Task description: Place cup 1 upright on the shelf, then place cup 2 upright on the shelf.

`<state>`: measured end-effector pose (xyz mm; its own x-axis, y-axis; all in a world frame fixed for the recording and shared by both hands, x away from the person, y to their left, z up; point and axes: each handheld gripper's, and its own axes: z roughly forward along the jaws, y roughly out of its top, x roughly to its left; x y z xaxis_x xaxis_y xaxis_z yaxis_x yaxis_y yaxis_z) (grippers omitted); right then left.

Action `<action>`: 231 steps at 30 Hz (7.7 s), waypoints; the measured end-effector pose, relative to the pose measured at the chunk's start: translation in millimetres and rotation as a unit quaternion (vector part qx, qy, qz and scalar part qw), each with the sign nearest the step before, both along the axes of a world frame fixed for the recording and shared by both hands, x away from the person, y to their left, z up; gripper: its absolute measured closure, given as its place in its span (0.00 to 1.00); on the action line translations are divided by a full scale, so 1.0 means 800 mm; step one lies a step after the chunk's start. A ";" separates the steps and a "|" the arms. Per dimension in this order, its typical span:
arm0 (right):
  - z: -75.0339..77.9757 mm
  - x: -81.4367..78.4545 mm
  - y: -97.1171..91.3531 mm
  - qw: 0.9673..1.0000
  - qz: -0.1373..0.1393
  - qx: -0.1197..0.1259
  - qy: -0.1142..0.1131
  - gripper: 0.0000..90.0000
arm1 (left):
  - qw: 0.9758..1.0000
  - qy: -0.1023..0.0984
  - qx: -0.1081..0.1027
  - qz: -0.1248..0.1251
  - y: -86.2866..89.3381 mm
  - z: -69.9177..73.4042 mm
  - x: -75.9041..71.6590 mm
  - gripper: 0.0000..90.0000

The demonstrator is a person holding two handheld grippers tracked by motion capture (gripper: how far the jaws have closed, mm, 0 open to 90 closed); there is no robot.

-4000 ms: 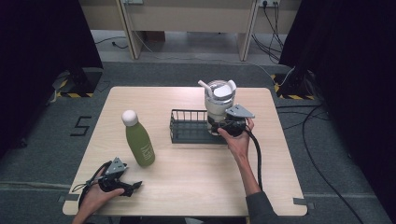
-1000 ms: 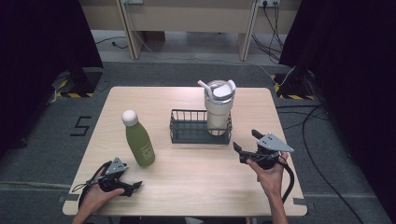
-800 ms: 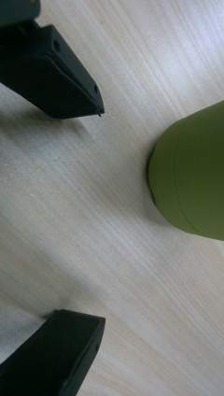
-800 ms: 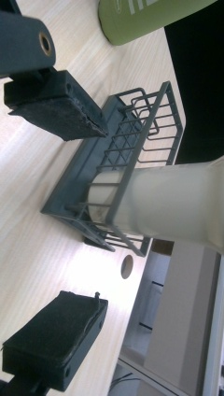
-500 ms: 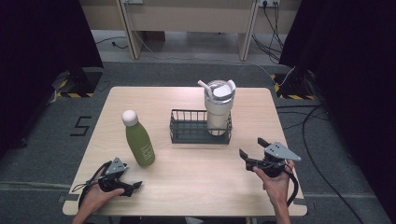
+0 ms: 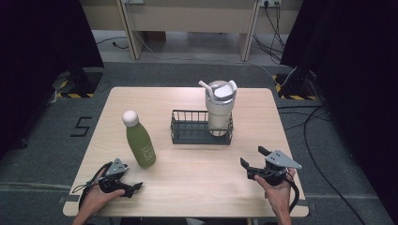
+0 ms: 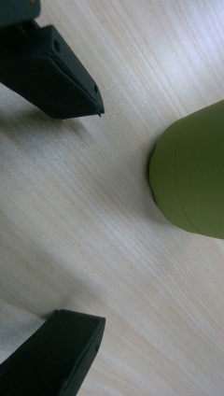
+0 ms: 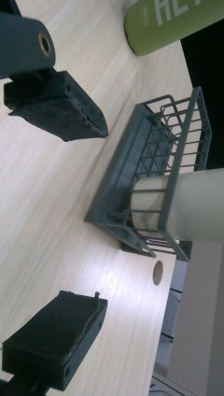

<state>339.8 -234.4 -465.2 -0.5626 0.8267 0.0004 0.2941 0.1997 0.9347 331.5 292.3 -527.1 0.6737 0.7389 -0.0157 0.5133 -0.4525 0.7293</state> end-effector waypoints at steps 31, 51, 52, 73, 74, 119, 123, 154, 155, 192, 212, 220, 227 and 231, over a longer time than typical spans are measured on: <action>-0.045 -0.043 -0.011 0.998 0.003 -0.017 0.056 0.17 | 1.000 0.000 0.000 0.000 0.000 0.000 0.000 0.01; -0.062 -0.047 -0.008 0.992 -0.001 -0.060 0.113 0.17 | 1.000 0.000 0.000 0.000 0.000 0.000 0.000 0.01; -0.063 -0.047 -0.007 0.991 -0.003 -0.064 0.117 0.17 | 1.000 0.000 -0.001 0.001 0.000 0.000 0.000 0.01; -0.071 -0.047 0.002 0.982 -0.009 -0.107 0.155 0.11 | 1.000 0.000 0.000 0.001 0.000 0.000 0.000 0.01; -0.071 -0.047 0.002 0.982 -0.009 -0.106 0.154 0.11 | 1.000 0.000 0.000 0.001 0.000 0.000 0.000 0.01; -0.072 -0.048 0.002 0.983 -0.011 -0.105 0.152 0.11 | 0.988 -0.099 -0.108 0.043 0.010 0.028 0.002 0.17; -0.072 -0.048 0.002 0.983 -0.010 -0.105 0.152 0.11 | 0.986 -0.107 -0.118 0.043 0.006 0.032 0.006 0.17; -0.072 -0.047 0.002 0.982 -0.010 -0.106 0.154 0.10 | 0.980 -0.146 -0.131 0.044 -0.016 0.052 0.038 0.17; -0.072 -0.047 0.002 0.982 -0.010 -0.106 0.154 0.10 | 0.980 -0.144 -0.132 0.045 -0.016 0.051 0.039 0.17; -0.072 -0.047 0.003 0.982 -0.011 -0.107 0.154 0.10 | 0.978 -0.146 -0.144 0.041 -0.029 0.050 0.060 0.19; -0.072 -0.047 0.003 0.982 -0.012 -0.106 0.155 0.09 | 0.974 -0.147 -0.168 0.032 -0.033 0.050 0.060 0.23; -0.072 -0.047 0.003 0.982 -0.012 -0.106 0.155 0.09 | 0.976 -0.148 -0.159 0.031 -0.032 0.057 0.060 0.23; -0.072 -0.047 0.003 0.982 -0.012 -0.106 0.155 0.09 | 0.975 -0.139 -0.169 0.020 -0.037 0.066 0.062 0.23; -0.072 -0.047 0.003 0.982 -0.012 -0.106 0.156 0.09 | 0.976 -0.146 -0.159 0.013 -0.042 0.074 0.063 0.23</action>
<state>302.2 -231.7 -522.5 -0.5433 0.8395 -0.0051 0.5657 0.3705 0.7367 382.0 259.0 -467.7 0.6641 0.7455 -0.0562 0.2705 -0.1695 0.9477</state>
